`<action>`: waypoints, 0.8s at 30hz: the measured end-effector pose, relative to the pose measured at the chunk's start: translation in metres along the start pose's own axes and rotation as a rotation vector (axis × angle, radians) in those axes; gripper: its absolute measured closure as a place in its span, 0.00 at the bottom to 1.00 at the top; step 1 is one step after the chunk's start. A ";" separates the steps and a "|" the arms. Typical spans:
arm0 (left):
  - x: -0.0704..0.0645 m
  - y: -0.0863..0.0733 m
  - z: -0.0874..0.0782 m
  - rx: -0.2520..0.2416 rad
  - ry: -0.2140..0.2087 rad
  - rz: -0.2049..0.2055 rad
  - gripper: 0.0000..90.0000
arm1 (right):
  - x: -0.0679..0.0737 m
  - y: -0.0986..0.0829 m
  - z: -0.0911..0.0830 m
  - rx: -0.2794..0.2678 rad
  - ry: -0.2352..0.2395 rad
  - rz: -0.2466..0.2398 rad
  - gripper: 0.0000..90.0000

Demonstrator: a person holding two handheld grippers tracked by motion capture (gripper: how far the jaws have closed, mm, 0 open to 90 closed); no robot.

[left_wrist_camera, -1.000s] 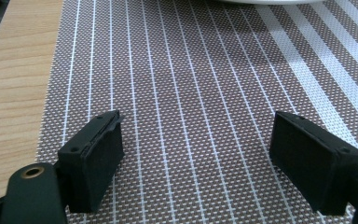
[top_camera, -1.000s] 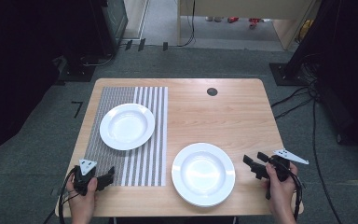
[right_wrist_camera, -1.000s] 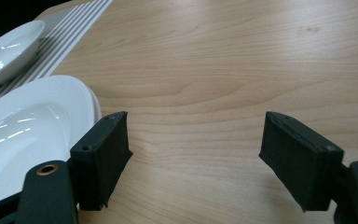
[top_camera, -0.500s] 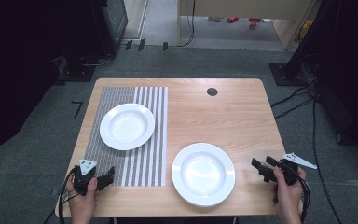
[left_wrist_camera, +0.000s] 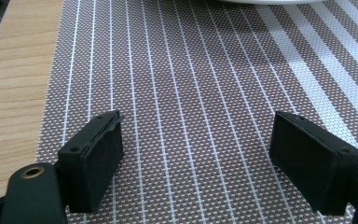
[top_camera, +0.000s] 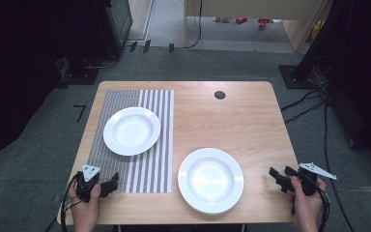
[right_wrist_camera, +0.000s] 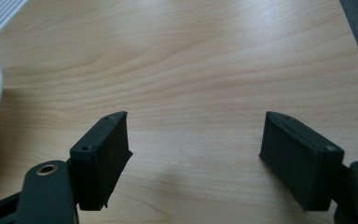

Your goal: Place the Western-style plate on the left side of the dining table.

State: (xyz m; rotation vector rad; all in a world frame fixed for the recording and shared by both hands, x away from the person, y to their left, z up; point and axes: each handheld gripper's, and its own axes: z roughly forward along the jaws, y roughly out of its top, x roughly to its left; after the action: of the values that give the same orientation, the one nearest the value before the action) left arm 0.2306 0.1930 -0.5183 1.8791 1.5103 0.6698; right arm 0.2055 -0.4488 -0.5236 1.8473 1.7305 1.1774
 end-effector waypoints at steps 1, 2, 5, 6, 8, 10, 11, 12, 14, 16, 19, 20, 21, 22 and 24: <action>0.000 0.000 0.000 0.000 0.000 0.000 0.19 | -0.001 -0.001 0.000 -0.005 0.000 -0.003 0.26; 0.000 0.000 0.000 0.000 0.000 0.000 0.19 | -0.002 -0.001 0.000 -0.007 0.000 -0.004 0.26; 0.000 0.000 0.000 0.000 0.000 0.000 0.19 | -0.002 -0.001 0.000 -0.015 0.000 -0.009 0.26; 0.000 0.000 0.000 0.000 0.000 0.000 0.19 | -0.002 -0.002 0.000 -0.018 0.001 -0.010 0.25; 0.000 0.000 0.000 0.000 0.000 0.000 0.19 | -0.002 -0.001 0.001 -0.015 0.006 -0.009 0.25; 0.000 0.000 0.000 0.000 0.000 0.000 0.19 | -0.002 -0.001 0.001 -0.015 0.011 -0.014 0.24; 0.000 0.000 0.000 0.000 0.000 0.000 0.19 | -0.002 -0.001 0.001 -0.014 0.012 -0.016 0.24; 0.000 0.000 0.000 0.000 0.000 0.000 0.19 | -0.001 -0.001 0.001 -0.014 0.010 -0.019 0.24; 0.000 0.000 0.000 0.000 0.000 0.000 0.19 | 0.001 -0.002 0.002 -0.009 0.000 -0.035 0.24; 0.000 0.000 0.000 0.000 0.000 0.000 0.19 | 0.005 -0.002 0.003 0.002 -0.009 -0.064 0.23; 0.000 0.000 0.000 0.000 0.000 0.000 0.19 | 0.008 -0.002 0.004 0.011 -0.024 -0.095 0.23; 0.000 0.000 0.000 0.000 0.000 0.000 0.19 | 0.009 -0.002 0.004 0.014 -0.031 -0.100 0.22; 0.000 0.000 0.000 0.000 0.000 0.000 0.19 | 0.009 -0.002 0.004 0.015 -0.034 -0.104 0.22; 0.000 0.000 0.000 0.000 0.000 0.000 0.19 | 0.010 -0.002 0.004 0.017 -0.039 -0.107 0.22; 0.000 0.000 0.000 0.000 0.000 0.000 0.19 | 0.011 -0.003 0.005 0.019 -0.042 -0.116 0.22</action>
State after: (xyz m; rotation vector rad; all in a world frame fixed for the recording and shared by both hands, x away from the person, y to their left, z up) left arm 0.2306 0.1930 -0.5183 1.8790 1.5103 0.6694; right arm 0.2063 -0.4371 -0.5247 1.7445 1.8051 1.0738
